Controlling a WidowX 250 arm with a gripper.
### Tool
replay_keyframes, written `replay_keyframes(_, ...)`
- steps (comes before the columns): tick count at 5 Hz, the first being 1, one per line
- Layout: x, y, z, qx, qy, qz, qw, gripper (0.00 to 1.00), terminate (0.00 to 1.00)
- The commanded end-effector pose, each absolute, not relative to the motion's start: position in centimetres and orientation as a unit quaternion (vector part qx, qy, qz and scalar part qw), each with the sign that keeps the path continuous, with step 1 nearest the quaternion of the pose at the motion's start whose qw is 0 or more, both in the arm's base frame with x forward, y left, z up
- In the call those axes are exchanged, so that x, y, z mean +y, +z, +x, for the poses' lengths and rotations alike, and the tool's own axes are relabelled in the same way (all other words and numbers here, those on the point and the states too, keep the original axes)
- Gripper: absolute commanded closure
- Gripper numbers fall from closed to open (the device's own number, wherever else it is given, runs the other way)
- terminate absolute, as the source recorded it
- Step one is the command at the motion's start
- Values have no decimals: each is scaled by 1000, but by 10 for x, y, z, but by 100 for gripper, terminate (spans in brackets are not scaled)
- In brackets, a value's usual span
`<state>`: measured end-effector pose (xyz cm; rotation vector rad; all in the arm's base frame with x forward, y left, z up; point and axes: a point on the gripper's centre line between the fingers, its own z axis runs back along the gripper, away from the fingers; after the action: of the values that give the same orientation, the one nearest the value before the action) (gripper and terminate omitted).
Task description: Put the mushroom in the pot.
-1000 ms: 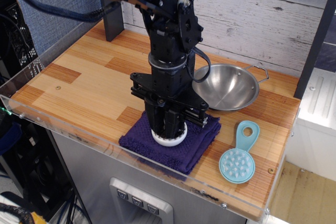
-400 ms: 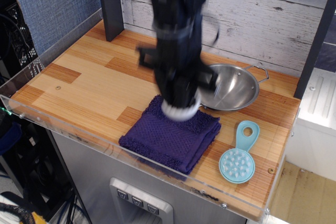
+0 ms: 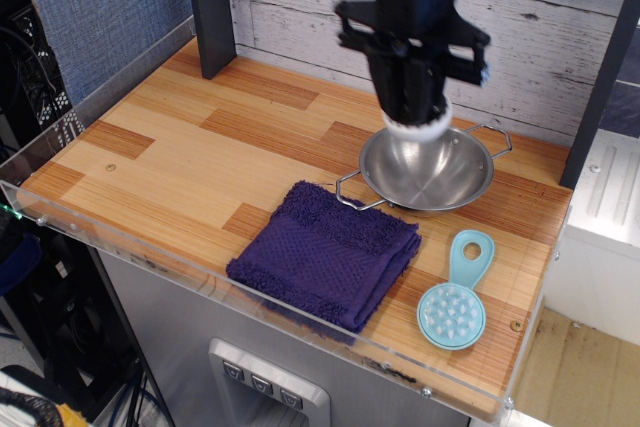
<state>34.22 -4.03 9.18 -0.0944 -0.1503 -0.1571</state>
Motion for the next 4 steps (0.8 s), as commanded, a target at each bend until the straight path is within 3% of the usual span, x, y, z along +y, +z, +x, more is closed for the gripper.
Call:
replay_keyframes(1,-49,49,360,-20,-107,-23,994,100,0)
replay_keyframes(2,-49,38,353,4,-103,-17,994,0,0)
replay_keyframes(3,-50,49,350,-9,-103,-22,994,0,0)
replay_keyframes(4,-48,85,345,-59,-99,-33,993,0,0)
